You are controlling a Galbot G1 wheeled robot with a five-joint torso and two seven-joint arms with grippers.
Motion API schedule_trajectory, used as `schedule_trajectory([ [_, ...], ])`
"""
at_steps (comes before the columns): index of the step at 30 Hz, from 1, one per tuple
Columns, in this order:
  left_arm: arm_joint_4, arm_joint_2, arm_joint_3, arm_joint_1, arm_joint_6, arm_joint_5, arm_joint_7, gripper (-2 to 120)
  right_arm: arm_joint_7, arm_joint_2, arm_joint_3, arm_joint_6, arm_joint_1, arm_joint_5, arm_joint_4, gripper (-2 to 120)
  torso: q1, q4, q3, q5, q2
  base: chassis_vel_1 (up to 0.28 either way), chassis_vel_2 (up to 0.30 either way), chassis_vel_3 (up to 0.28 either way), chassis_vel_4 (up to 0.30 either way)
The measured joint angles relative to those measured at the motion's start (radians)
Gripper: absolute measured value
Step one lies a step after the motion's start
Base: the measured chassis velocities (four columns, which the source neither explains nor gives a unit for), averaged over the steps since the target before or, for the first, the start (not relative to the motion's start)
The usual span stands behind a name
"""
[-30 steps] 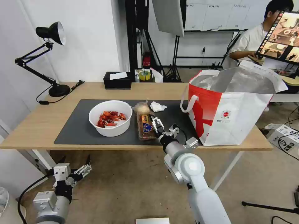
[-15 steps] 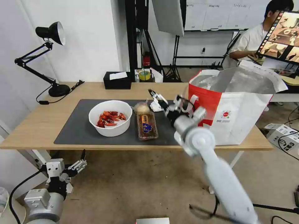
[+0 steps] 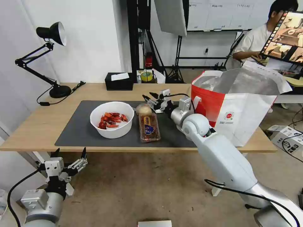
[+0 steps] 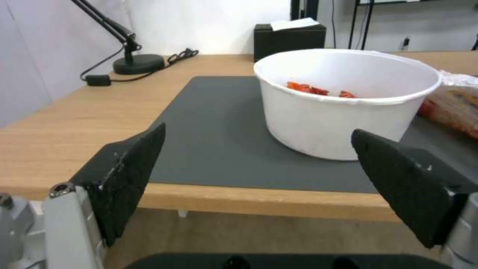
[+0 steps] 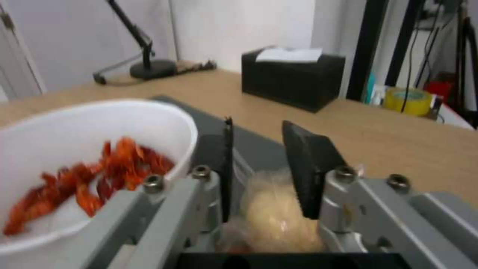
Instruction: Pick up the trash from the table and place it into the takeout bag.
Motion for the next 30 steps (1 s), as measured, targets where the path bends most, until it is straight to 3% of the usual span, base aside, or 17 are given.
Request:
schedule_trajectory([
  [4,-0.001,0.006,0.007,-0.005,-0.009,0.000,0.018,100,-0.093,-0.004,-0.038,-0.002,0.033,-0.056,-0.095,4,0.000,0.0000,0.000,-0.0001,0.000,0.000,0.000,0.000,0.000],
  [7,0.001,0.011,0.011,-0.007,-0.022,-0.004,0.028,100,-0.124,-0.007,-0.057,-0.006,0.047,-0.063,-0.130,0,0.000,0.0000,0.000,0.0000,0.000,0.000,0.000,0.000,0.000],
  [16,0.006,0.031,0.033,-0.024,-0.032,-0.030,0.047,100,-0.169,-0.012,-0.086,-0.017,0.058,-0.069,-0.184,0,0.000,0.0000,0.000,-0.0001,0.000,0.000,0.000,0.000,0.000],
  [30,0.010,0.039,0.044,-0.026,-0.036,-0.031,0.056,100,-0.143,-0.016,-0.110,-0.057,0.079,-0.047,-0.196,0,0.000,0.0001,0.000,-0.0001,0.000,0.000,0.000,0.000,0.000],
])
